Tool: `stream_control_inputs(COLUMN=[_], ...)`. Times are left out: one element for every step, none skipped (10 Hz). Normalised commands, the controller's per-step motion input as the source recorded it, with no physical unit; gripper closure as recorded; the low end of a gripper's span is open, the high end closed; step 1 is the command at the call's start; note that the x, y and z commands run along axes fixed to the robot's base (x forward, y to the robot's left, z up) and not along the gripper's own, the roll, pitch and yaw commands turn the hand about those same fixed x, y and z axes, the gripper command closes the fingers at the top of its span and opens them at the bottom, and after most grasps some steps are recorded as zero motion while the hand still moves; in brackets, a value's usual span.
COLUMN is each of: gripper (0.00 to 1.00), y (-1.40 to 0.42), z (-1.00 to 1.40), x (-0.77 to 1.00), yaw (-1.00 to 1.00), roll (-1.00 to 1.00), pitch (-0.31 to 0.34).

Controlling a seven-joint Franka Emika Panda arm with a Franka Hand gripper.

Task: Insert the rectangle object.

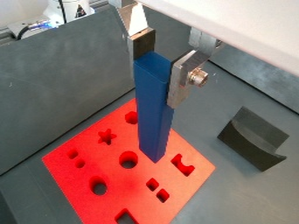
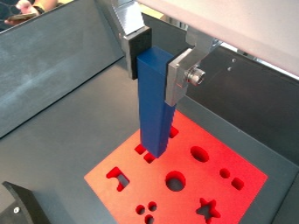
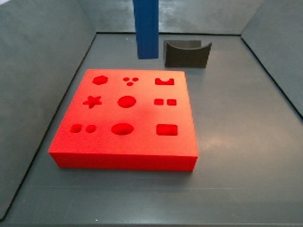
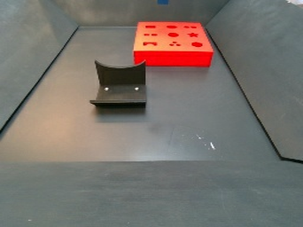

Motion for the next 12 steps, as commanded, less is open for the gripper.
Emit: stream_control_inputs(gripper=[1.0, 1.0, 1.0, 1.0, 1.0, 1.0, 1.0, 1.0, 1.0, 1.0, 1.0, 1.0], y=[0.0, -0.58, -0.6, -0.61, -0.53, -0.45, -0.33, -0.33, -0.31, -0.29, 0.01, -0.05], z=[-0.01, -0.12, -0.07, -0.08, -0.31, -0.61, -0.75, -0.75, -0.73, -0.24, 0.0, -0.1], x=[0.0, 0.7, 0.88, 0.93, 0.92, 0.95, 0.96, 0.96, 0.97, 0.96, 0.06, -0.01], yaw=[0.0, -0.17, -0.06, -0.04, -0.07, -0.06, -0.03, -0.03, -0.02, -0.01, 0.0, 0.0], roll=[-0.01, 0.04, 0.0, 0.0, 0.02, 0.11, 0.1, 0.1, 0.08, 0.03, 0.0, 0.0], pitch=[0.0, 0.0, 0.0, 0.0, -0.009, -0.05, -0.061, -0.061, -0.06, 0.0, 0.003, 0.0])
